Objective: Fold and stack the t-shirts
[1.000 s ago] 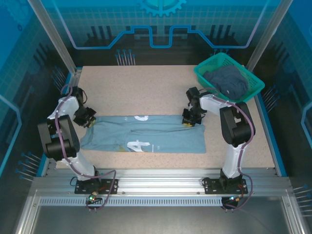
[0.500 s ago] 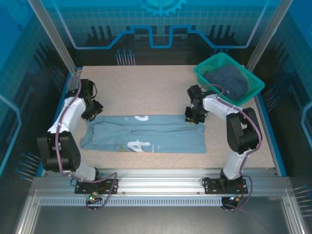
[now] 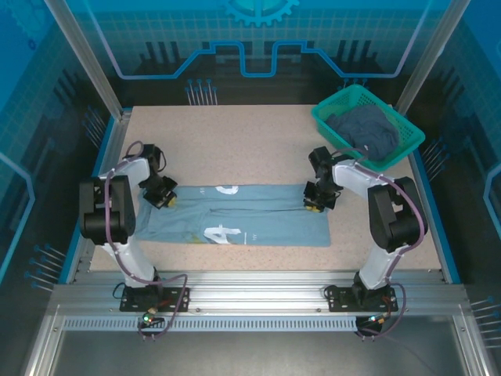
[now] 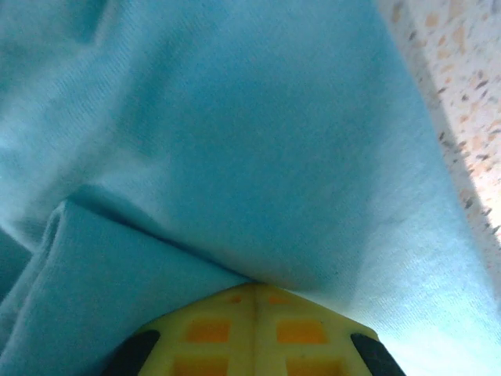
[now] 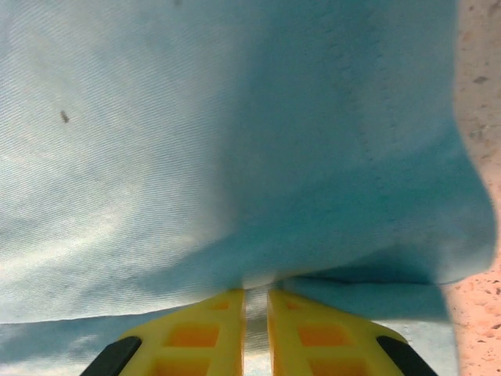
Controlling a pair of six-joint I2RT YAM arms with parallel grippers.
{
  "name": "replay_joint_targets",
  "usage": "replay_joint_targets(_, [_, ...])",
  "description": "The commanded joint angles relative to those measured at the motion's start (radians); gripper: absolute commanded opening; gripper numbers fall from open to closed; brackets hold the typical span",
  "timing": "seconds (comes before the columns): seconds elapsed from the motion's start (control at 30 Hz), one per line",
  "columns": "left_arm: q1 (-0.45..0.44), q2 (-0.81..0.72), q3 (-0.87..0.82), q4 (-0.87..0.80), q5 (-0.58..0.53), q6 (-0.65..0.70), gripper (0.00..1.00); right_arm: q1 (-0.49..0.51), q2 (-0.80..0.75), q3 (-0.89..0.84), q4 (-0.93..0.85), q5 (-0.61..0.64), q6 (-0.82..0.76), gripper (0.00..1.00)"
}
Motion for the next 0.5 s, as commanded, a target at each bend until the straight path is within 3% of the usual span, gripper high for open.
replay_joint_targets(0.0, [0.019,0.051,0.005,0.038,-0.018,0.06,0.05,-0.005,-0.021,-0.033,-0.004,-0.022,0.035,0.16])
replay_joint_targets(0.2, [0.009,-0.024,-0.006,0.033,-0.077,0.063,0.13,-0.044,0.023,-0.007,0.019,0.037,0.016,0.15])
replay_joint_targets(0.33, [-0.026,-0.173,-0.026,-0.032,-0.157,0.019,0.34,-0.036,-0.024,0.036,-0.006,0.064,-0.006,0.17])
replay_joint_targets(0.47, [-0.101,-0.313,-0.109,-0.029,-0.076,-0.065,0.28,0.009,-0.076,0.044,-0.039,0.094,-0.03,0.18])
